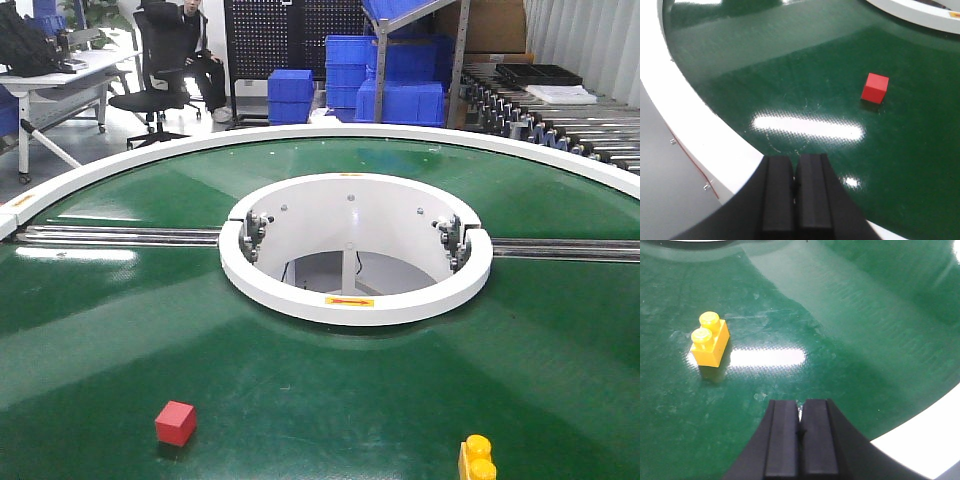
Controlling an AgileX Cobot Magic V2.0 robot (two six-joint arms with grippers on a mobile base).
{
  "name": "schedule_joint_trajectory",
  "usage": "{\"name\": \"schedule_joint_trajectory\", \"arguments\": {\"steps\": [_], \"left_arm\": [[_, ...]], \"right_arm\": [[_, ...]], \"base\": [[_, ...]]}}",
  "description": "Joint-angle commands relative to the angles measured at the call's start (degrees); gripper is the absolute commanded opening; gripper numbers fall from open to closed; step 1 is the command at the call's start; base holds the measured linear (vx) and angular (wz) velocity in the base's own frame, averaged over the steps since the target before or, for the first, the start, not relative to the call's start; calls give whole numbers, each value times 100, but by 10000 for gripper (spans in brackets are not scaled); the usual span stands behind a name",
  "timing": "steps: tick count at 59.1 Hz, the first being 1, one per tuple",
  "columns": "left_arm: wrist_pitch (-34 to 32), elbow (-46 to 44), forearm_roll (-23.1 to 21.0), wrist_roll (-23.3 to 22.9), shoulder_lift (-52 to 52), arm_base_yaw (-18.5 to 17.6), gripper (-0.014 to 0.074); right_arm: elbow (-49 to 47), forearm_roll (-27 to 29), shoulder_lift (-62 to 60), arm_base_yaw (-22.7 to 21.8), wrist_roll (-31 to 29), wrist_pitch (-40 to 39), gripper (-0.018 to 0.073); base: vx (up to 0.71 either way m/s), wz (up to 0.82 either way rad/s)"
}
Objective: Pick red and yellow blocks into blue bin
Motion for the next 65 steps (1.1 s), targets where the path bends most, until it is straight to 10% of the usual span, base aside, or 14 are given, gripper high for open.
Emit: {"name": "schedule_joint_trajectory", "arguments": {"steps": [1,16,28,65], "left_arm": [[-278,-179,94,-13,52,-50,31],[-197,-179,98,-9,52,-206,358],[-307,-179,118,-9,52,-754,624],[-308,-179,113,-9,52,-850,533]], "right_arm": [[-198,118,59,-13,-191,-396,237],[-198,148,300,871,-464,-419,603],[-516,-122,1515,1733,-3,-371,643],[-3051,-111,6098,1800,1179,-221,614]], "base": [[0,0],[0,0],[0,0],[0,0]]}}
